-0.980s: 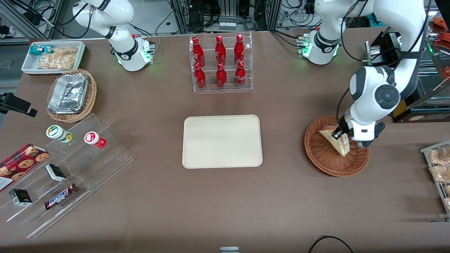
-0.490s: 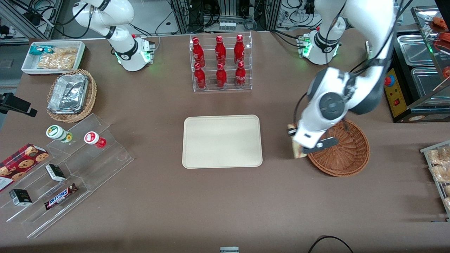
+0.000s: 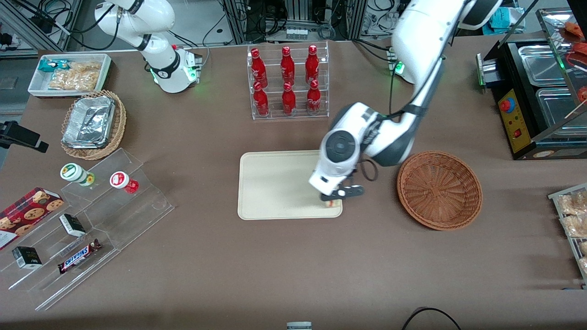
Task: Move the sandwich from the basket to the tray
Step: 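Carry the sandwich with the left gripper over the cream tray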
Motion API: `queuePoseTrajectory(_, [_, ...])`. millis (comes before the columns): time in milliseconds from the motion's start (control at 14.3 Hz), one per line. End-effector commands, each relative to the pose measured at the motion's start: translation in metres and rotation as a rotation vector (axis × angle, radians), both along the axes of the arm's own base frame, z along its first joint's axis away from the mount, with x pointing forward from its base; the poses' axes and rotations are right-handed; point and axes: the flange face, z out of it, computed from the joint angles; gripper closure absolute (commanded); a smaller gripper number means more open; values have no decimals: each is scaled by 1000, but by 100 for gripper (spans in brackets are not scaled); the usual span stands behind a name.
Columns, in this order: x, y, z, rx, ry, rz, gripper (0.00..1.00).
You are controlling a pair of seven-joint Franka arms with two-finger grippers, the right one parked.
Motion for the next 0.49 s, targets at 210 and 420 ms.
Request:
queuePoseTrajectory(210, [-36, -85, -30, -57, -88, -1, 88])
queuePoseTrajectory(420, [-41, -102, -41, -62, -88, -7, 88])
